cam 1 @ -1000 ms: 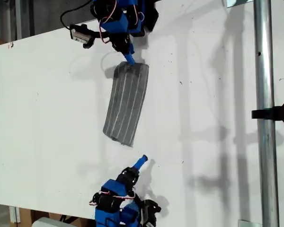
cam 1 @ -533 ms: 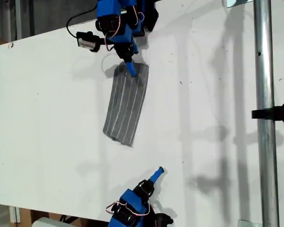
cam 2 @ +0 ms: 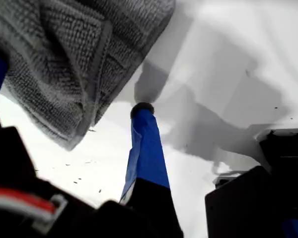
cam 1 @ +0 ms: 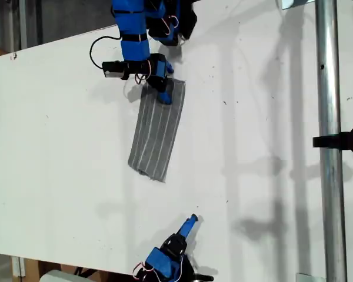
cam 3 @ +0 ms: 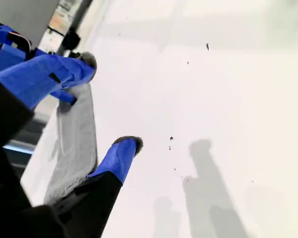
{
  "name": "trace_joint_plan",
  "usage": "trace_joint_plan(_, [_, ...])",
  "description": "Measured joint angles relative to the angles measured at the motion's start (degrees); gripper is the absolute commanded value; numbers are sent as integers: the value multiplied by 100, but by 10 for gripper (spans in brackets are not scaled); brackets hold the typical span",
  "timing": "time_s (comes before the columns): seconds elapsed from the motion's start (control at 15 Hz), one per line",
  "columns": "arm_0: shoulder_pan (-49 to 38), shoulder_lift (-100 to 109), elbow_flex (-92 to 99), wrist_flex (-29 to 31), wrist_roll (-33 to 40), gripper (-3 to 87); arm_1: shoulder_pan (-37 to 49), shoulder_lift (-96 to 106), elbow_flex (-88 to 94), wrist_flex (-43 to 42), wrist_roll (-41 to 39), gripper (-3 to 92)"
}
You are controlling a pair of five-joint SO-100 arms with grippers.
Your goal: Grasp corners of a towel and fold twice.
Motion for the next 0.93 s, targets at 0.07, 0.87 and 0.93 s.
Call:
trace_joint_plan(0.07, [-105,53,26,0,0,258,132,-255,-149,-62,-149,400])
trace_joint_plan(0.87, [-439,70,70,0,132,236,-141,-466,-1239,1081,-721,-1])
trace_joint_plan(0.93, [-439,70,70,0,158,236,-519,-79,-1380,1556,-413,-1])
